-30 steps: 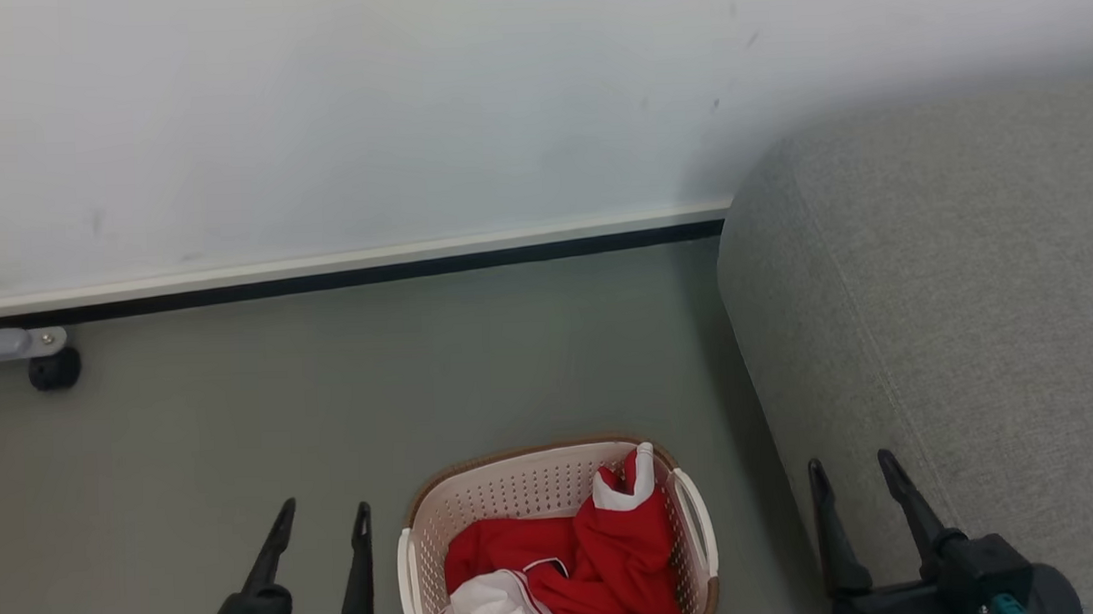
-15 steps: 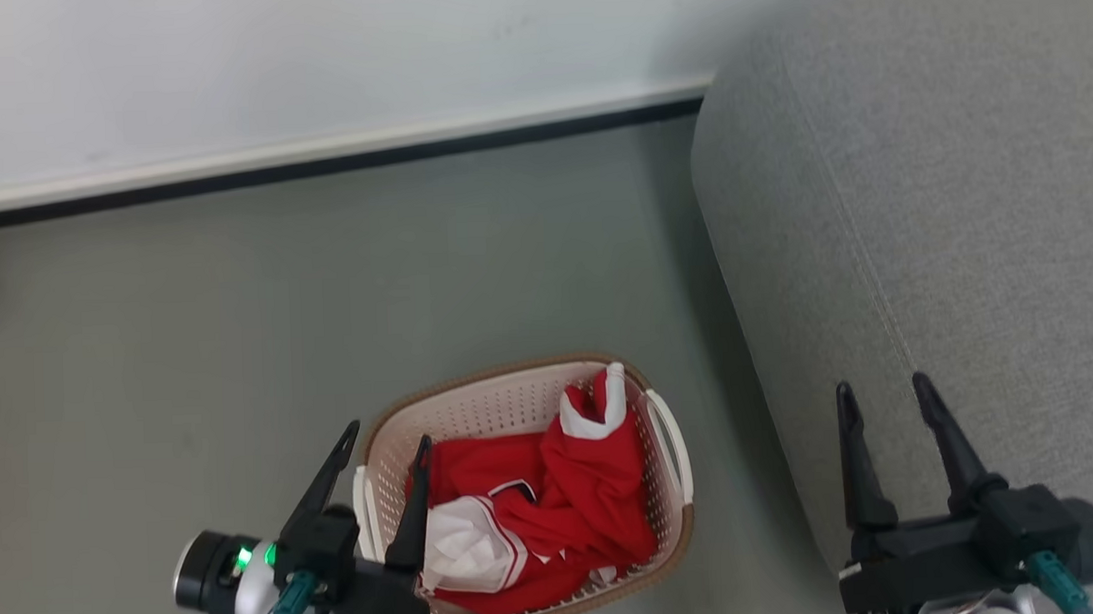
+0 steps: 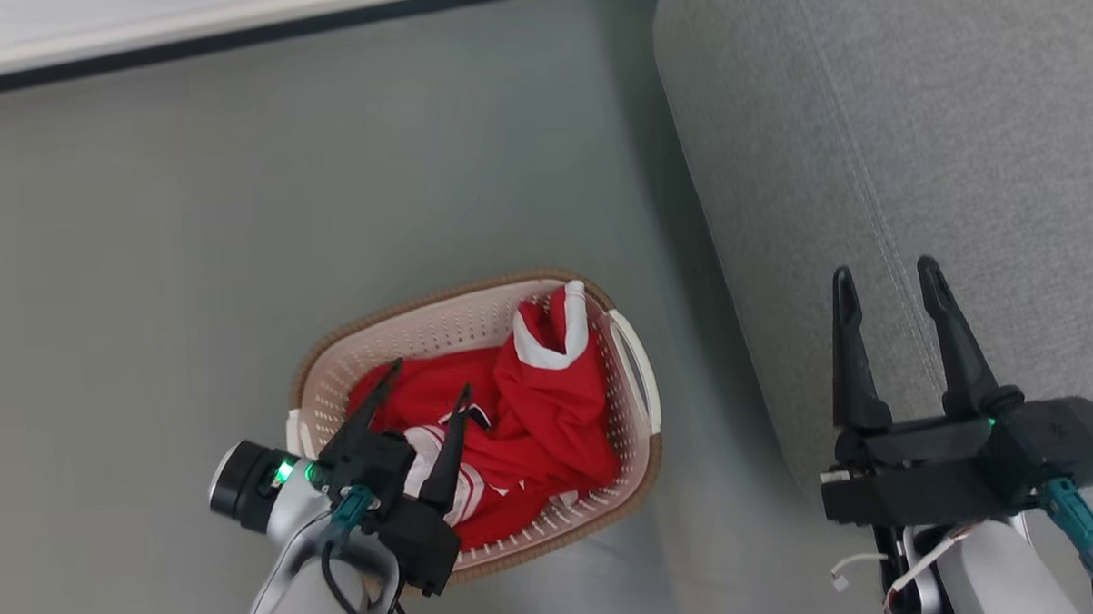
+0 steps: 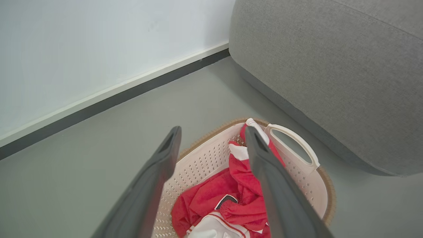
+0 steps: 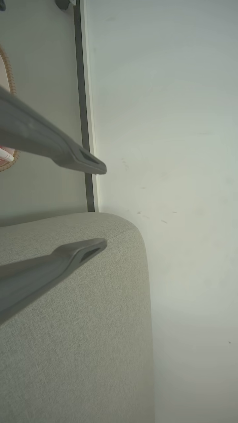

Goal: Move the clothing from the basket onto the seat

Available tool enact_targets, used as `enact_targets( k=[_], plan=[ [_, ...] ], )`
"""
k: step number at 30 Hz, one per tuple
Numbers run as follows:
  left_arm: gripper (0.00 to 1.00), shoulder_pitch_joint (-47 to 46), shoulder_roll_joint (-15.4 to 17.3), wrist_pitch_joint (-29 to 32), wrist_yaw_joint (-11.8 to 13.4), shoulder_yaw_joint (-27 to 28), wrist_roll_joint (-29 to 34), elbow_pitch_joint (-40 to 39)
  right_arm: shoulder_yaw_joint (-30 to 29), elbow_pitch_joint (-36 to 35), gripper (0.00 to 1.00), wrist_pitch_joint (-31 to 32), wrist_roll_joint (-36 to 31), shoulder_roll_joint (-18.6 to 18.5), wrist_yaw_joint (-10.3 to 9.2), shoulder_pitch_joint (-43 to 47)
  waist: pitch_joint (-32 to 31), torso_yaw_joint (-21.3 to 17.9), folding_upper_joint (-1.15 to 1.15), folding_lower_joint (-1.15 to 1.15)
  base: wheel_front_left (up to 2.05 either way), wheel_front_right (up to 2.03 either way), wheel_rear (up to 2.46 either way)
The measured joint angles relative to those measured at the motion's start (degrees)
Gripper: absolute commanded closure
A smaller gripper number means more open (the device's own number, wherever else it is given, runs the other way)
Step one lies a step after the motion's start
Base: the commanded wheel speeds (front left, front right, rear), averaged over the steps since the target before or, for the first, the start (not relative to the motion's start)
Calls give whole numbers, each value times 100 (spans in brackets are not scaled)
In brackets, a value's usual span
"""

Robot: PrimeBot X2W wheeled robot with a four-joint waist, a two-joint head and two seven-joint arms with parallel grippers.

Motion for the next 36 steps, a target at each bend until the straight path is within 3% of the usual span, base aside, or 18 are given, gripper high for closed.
enact_targets(
  k=[16, 36],
  plan=[
    [0, -862, 30, 178, -226, -371, 399, 499, -11, -325, 0, -1, 0, 141, -1, -381, 1121, -433, 0, 0, 0, 0, 0],
    [0, -2152, 151, 309, -283, -467, 704, 1053, 78, -589, 0, -1, -16, 249, -7, -1087, 2689, -862, 0, -1, 0, 0, 0]
  ],
)
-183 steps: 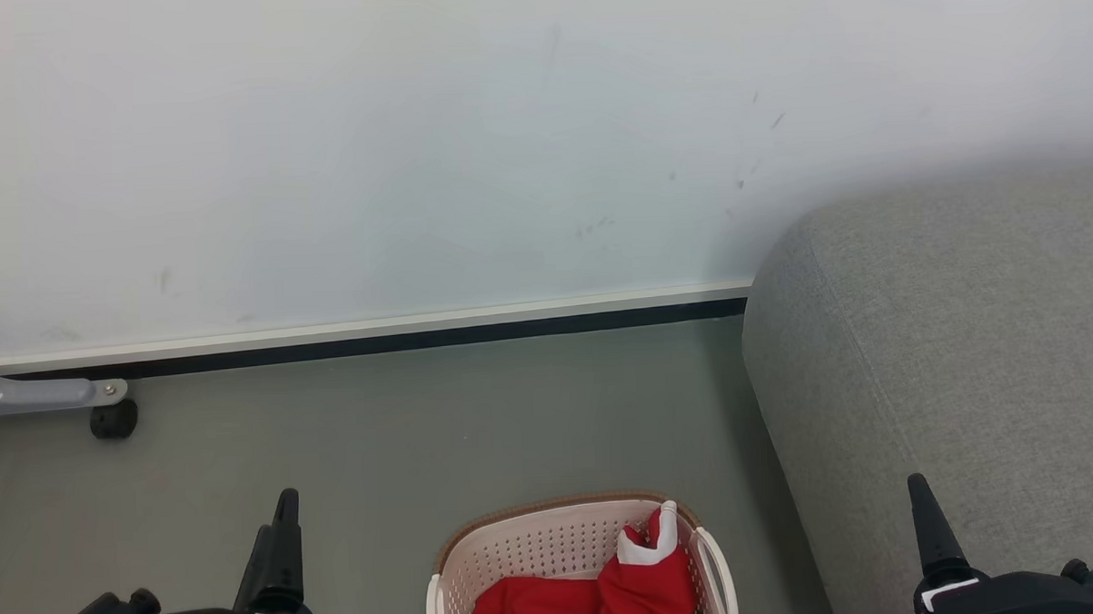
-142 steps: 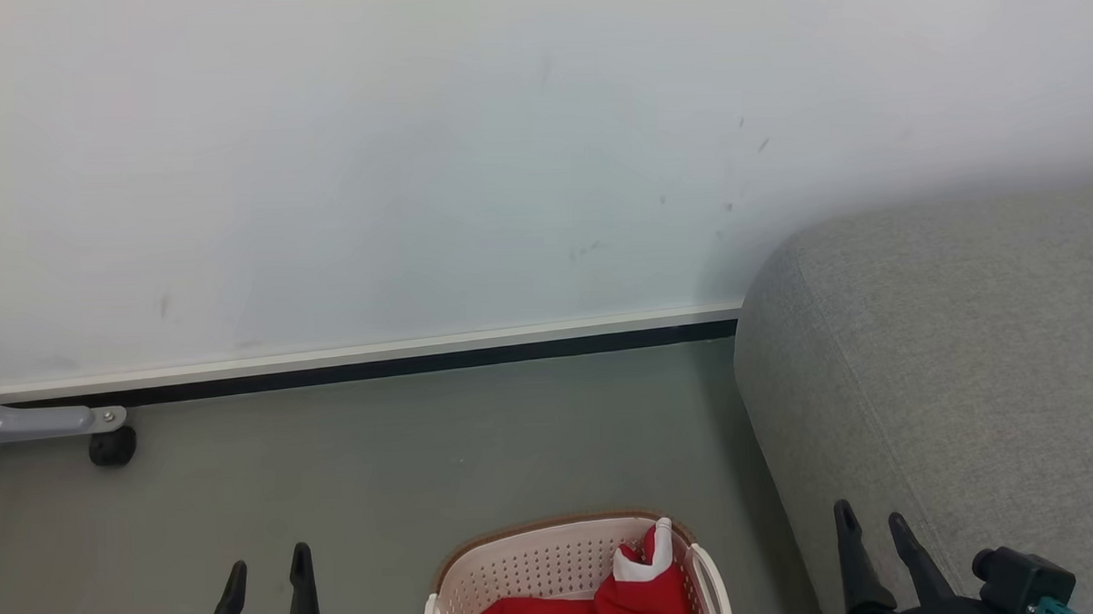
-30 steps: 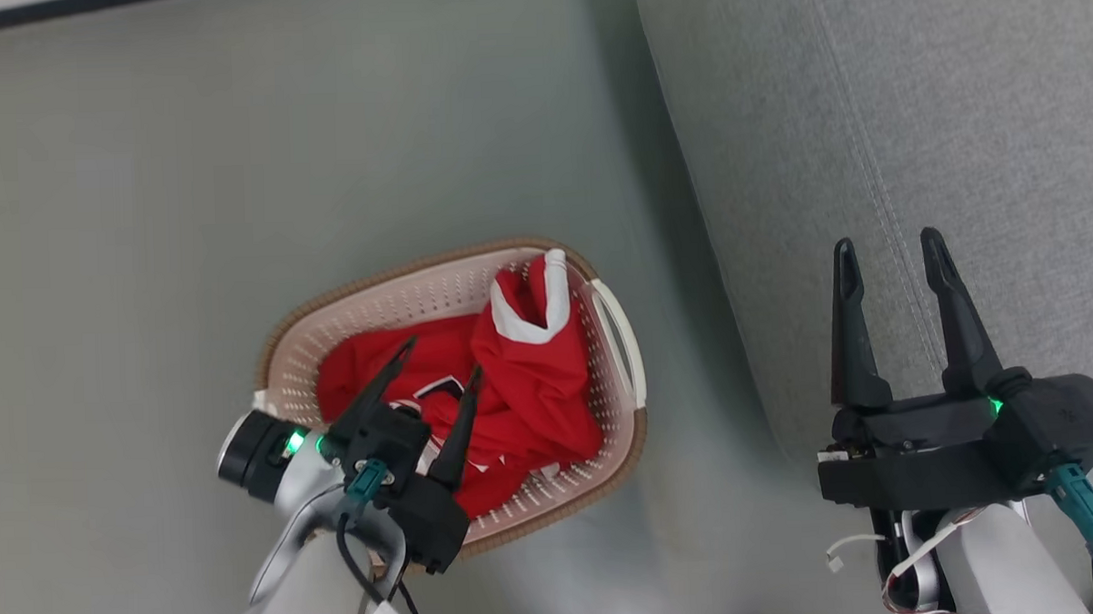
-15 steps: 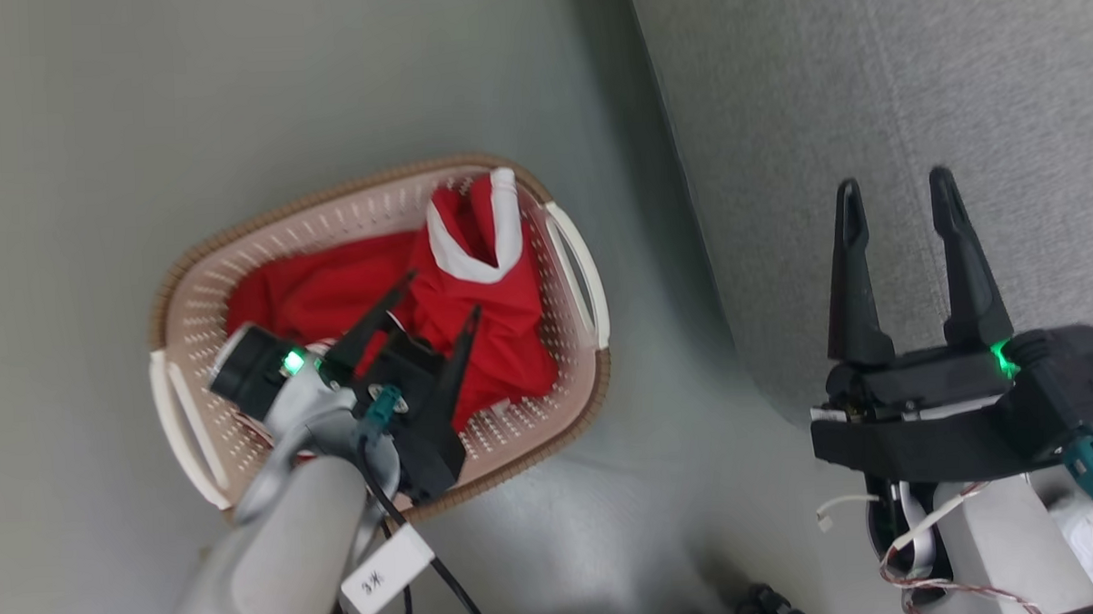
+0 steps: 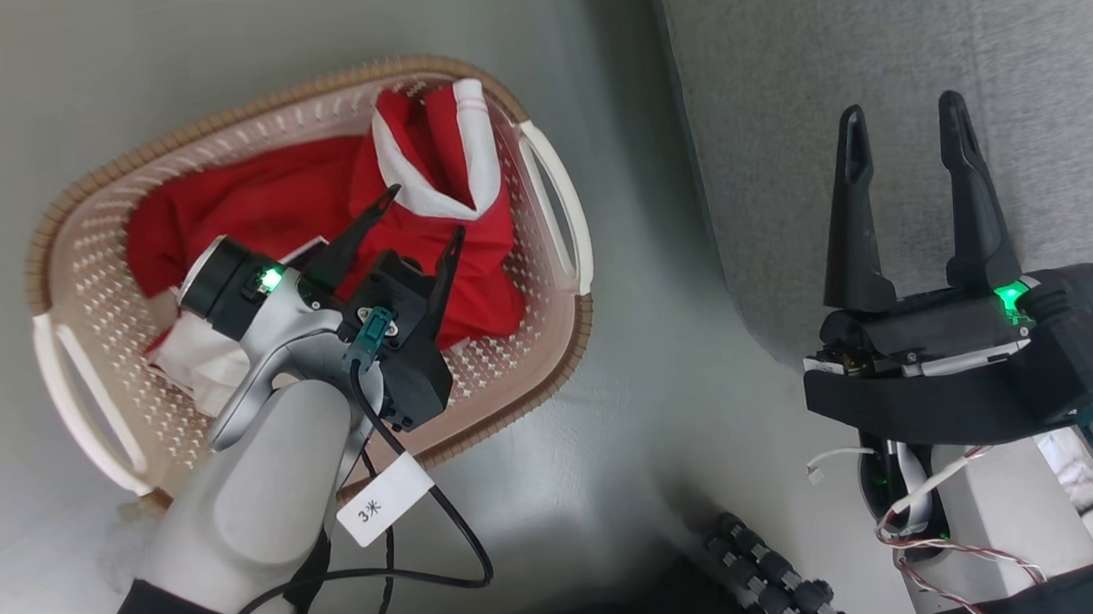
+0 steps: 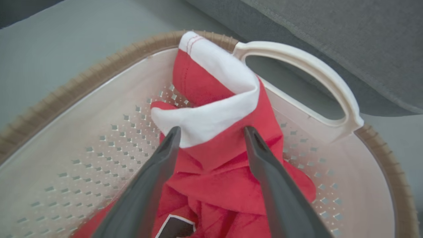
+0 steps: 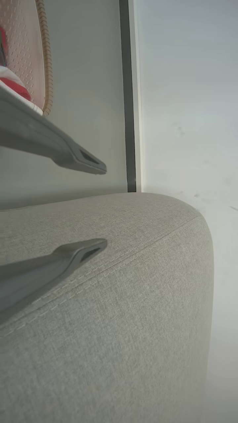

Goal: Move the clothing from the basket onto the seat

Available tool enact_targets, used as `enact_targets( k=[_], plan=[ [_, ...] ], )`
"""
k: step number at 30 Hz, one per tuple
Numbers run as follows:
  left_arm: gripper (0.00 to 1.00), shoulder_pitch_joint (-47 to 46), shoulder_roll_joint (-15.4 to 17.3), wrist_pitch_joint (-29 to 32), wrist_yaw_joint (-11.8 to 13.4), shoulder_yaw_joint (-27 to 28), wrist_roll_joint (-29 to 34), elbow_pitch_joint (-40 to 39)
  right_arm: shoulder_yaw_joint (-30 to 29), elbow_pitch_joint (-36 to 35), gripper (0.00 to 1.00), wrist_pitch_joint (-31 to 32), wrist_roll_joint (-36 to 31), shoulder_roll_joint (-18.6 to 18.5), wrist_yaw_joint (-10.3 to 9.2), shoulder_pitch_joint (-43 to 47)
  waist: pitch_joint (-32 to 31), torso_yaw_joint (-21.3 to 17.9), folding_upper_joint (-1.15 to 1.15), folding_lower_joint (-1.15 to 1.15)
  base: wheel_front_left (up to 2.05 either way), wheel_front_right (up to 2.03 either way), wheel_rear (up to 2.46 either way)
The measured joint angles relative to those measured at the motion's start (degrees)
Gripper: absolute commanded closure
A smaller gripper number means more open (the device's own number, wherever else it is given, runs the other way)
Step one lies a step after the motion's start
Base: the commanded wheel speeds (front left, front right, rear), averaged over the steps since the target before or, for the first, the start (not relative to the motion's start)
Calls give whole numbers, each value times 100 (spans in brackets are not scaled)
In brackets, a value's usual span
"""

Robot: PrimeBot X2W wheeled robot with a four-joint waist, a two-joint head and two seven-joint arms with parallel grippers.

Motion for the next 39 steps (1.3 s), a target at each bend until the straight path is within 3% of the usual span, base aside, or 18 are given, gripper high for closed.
enact_targets(
  k=[12, 13, 14, 15, 16, 17, 19, 39],
  plan=[
    [0, -348, -25, -202, -46, -93, 62, 310, 73, 143, 0, 0, 3, 14, 0, -101, 386, -174, 0, -1, 0, 0, 0],
    [13, -377, -27, -211, -46, -93, 63, 333, 79, 158, 0, 0, 4, 16, 0, -108, 397, -185, 0, -1, 0, 0, 0],
    [47, -408, -34, -230, -46, -96, 63, 359, 85, 171, 0, 0, 4, 18, 0, -118, 406, -197, 0, -1, 0, 0, 0],
    [58, -435, -44, -249, -46, -97, 62, 377, 92, 183, 0, 0, 4, 19, 0, -123, 413, -207, 0, -1, 0, 0, 0],
    [78, -455, -57, -258, -46, -97, 62, 390, 102, 207, 0, -1, 4, 21, 0, -136, 417, -215, 0, -1, 0, 0, 0],
    [90, -461, -73, -300, -46, -98, 62, 410, 107, 244, 0, -1, 4, 23, -1, -153, 414, -221, 0, -1, 0, 0, 0],
    [100, -461, -97, -327, -46, -108, 60, 468, 116, 294, 0, -1, 14, 26, -1, -180, 391, -225, 0, -1, 0, 0, 0],
    [100, -158, -244, -602, -45, -8, -380, 313, 288, 1132, 0, 0, 12, 27, 8, -459, -390, 140, -1, -1, 0, 0, 0]
  ],
)
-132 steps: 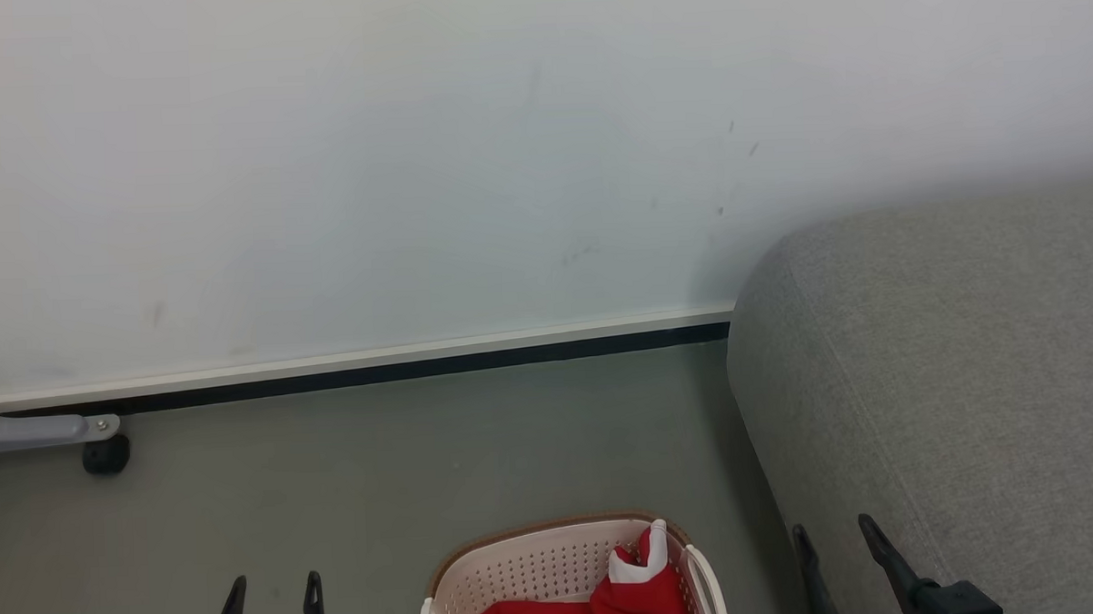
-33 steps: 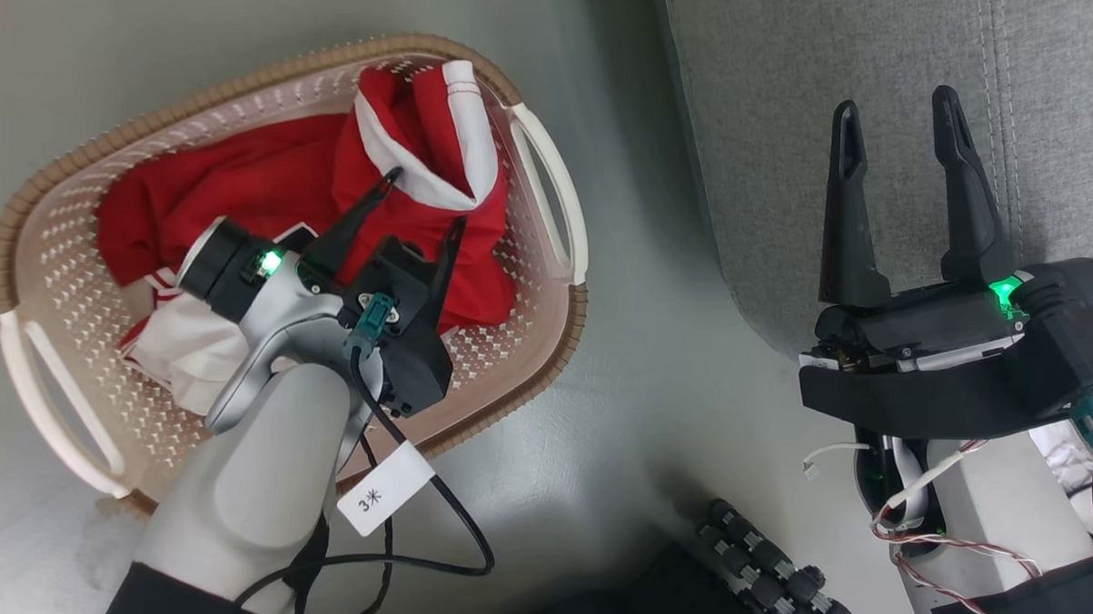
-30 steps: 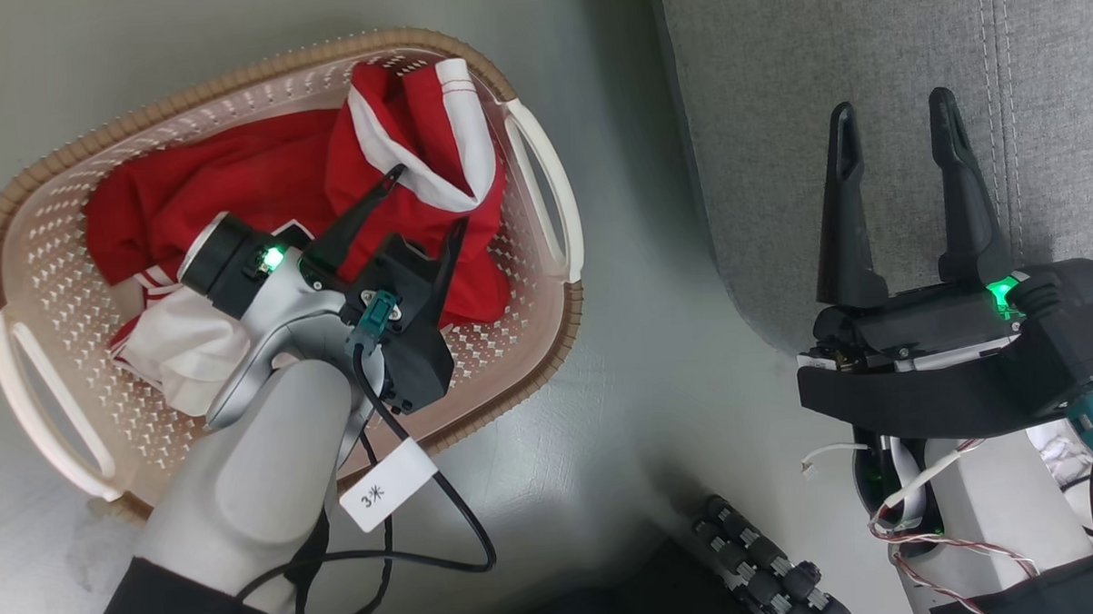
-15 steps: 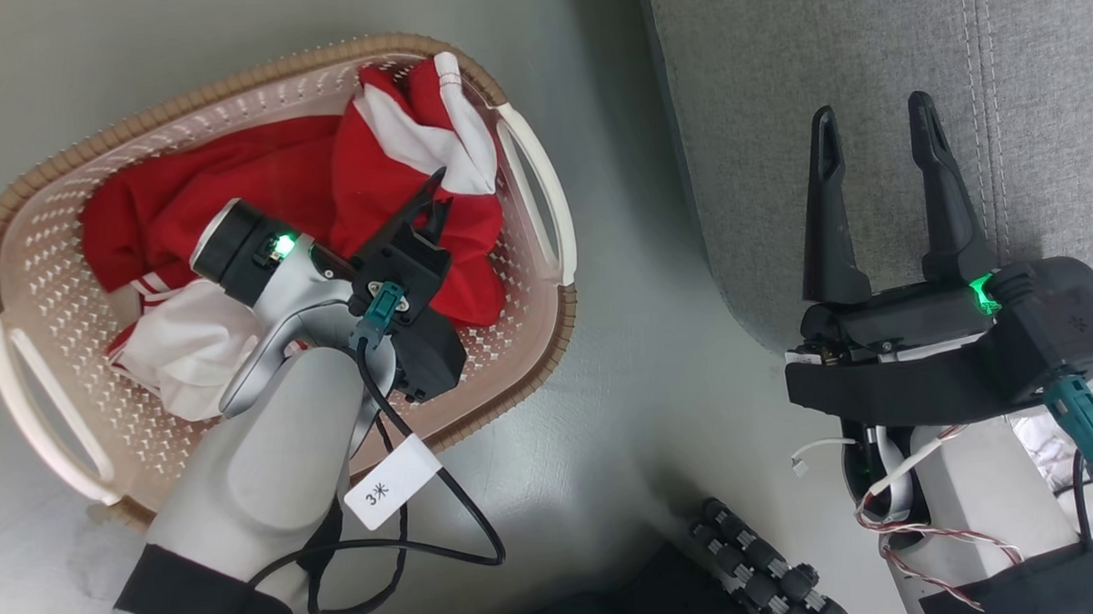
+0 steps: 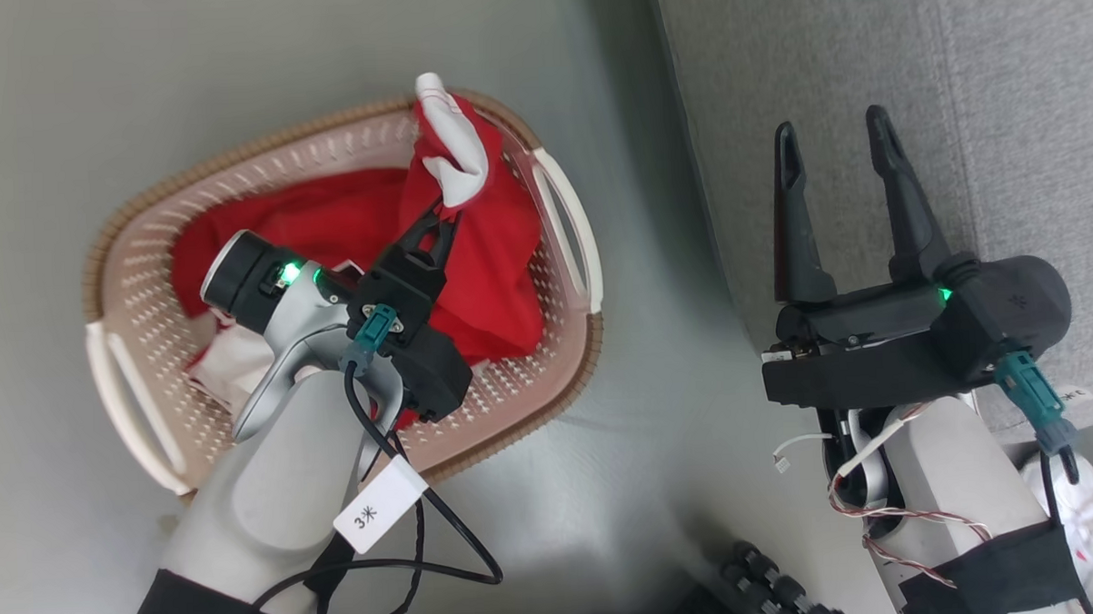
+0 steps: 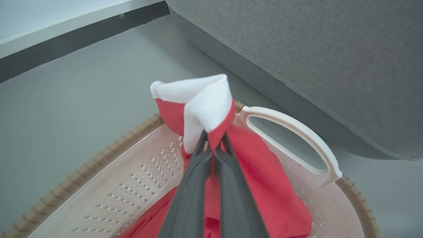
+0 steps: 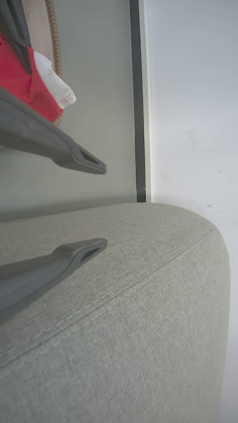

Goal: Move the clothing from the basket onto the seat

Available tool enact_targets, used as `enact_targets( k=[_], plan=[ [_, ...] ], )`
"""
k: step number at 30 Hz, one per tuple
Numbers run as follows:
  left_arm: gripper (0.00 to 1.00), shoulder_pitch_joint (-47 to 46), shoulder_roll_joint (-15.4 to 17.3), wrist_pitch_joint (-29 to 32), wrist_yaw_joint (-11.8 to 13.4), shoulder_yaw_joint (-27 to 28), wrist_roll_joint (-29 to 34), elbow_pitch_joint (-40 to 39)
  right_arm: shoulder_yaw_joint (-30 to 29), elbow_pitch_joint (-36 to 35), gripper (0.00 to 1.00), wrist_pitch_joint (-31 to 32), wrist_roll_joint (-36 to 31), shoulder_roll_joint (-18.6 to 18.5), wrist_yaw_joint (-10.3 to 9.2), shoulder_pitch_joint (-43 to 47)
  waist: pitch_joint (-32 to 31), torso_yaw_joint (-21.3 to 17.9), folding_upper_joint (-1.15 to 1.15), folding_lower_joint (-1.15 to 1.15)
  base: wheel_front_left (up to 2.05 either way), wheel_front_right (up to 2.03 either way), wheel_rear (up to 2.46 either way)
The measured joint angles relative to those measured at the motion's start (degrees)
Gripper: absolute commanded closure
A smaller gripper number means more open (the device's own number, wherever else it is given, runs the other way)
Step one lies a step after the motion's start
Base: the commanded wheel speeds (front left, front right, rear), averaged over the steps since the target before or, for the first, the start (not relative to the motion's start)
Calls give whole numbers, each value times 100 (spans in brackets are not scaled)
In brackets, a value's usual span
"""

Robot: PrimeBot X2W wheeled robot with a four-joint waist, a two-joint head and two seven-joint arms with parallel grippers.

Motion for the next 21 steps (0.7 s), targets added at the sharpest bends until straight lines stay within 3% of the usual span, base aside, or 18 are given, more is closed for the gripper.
enact_targets(
  k=[21],
  plan=[
    [100, 110, -12, -1, -154, -156, -205, -464, -46, 1107, 0, 0, 0, -15, 341, -116, -1422, 641, -1, -1, 0, 0, 0]
  ],
)
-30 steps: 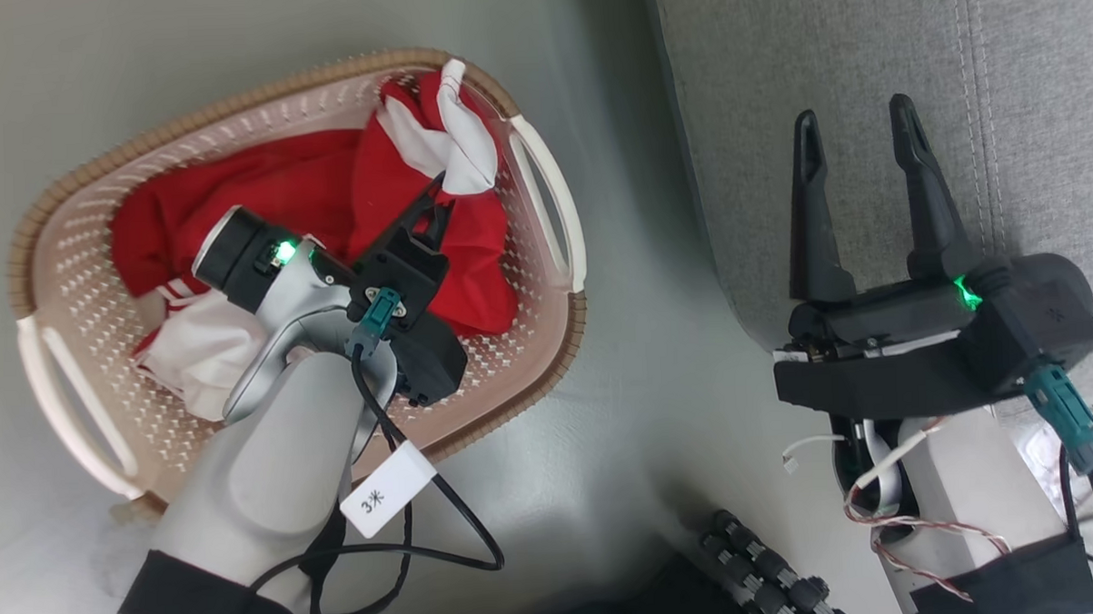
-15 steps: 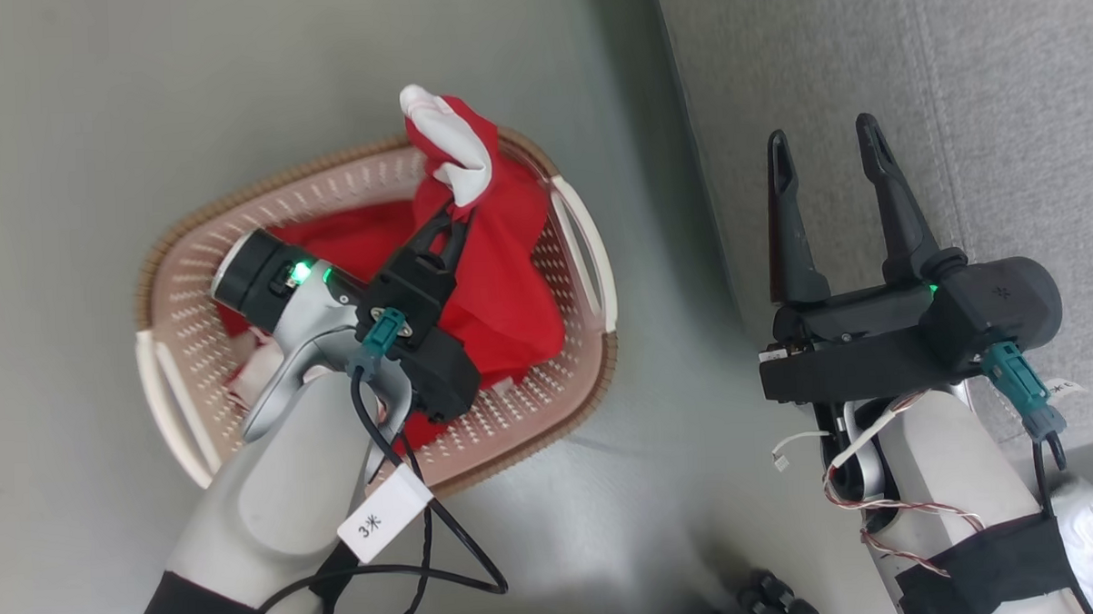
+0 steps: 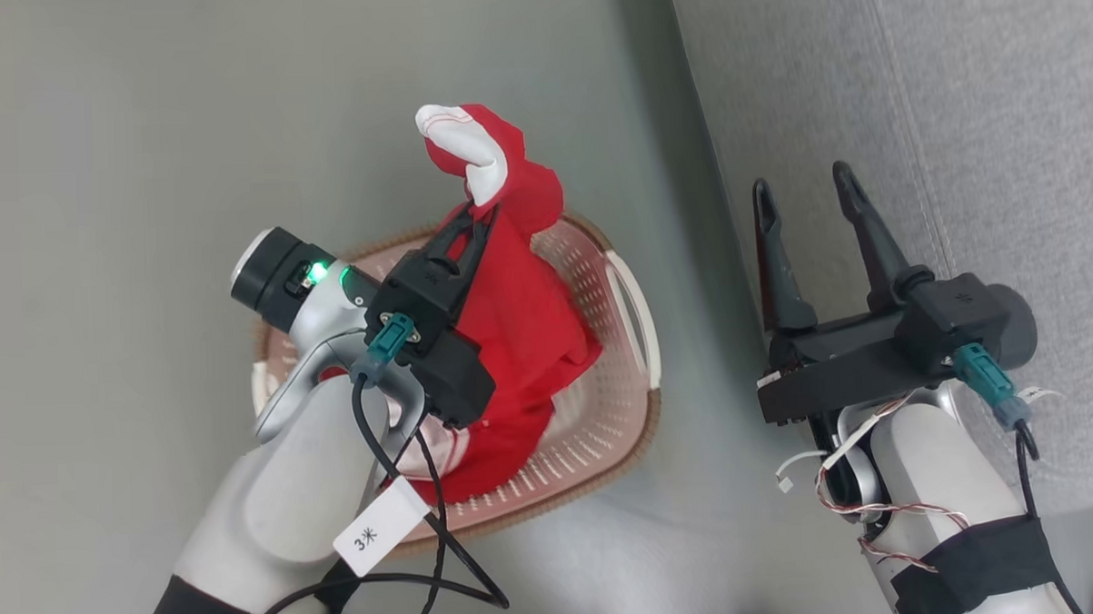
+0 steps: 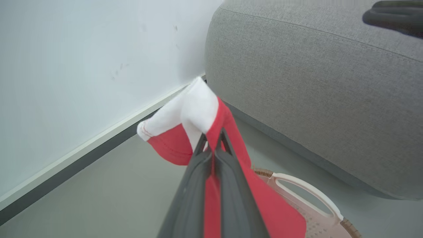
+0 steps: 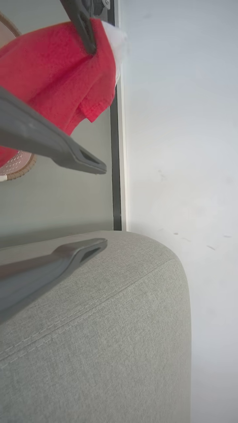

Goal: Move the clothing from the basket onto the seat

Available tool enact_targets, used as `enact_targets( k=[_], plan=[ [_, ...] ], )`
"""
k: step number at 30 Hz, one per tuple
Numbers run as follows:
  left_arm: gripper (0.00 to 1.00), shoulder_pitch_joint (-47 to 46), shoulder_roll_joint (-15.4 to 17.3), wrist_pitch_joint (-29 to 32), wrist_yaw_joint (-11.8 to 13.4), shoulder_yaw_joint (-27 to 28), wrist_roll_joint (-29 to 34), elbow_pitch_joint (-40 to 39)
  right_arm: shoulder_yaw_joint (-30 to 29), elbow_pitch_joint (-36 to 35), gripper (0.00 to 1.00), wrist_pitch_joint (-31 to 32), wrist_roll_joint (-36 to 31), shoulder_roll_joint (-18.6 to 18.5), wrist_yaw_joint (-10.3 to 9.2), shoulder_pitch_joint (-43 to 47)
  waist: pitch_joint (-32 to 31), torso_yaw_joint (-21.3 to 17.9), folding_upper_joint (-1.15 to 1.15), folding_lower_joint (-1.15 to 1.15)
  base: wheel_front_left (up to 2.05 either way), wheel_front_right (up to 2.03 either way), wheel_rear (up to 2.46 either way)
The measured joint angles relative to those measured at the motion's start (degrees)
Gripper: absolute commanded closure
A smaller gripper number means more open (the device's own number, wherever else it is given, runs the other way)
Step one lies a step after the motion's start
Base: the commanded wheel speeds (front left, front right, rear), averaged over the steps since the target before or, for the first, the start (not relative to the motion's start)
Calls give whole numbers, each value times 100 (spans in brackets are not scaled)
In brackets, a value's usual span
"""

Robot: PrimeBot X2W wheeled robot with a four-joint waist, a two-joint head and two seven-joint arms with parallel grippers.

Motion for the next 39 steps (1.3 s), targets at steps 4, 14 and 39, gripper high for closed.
enact_targets(
  k=[4, 14, 39],
  plan=[
    [100, 63, 19, 0, -5, -73, -77, -24, 9, 214, 0, 0, 0, -3, 73, 0, -304, 125, 0, 0, 0, 0, 0],
    [100, 193, -2, -1, -52, 4, -521, -112, 11, 655, 0, 0, 11, -7, 245, 111, -1073, 368, 0, 0, 0, 0, 0],
    [100, 341, -29, -1, -89, -504, -1423, 37, 800, 1610, 0, 1, 148, -22, 835, 530, -2988, 689, 0, 0, 0, 0, 0]
  ],
)
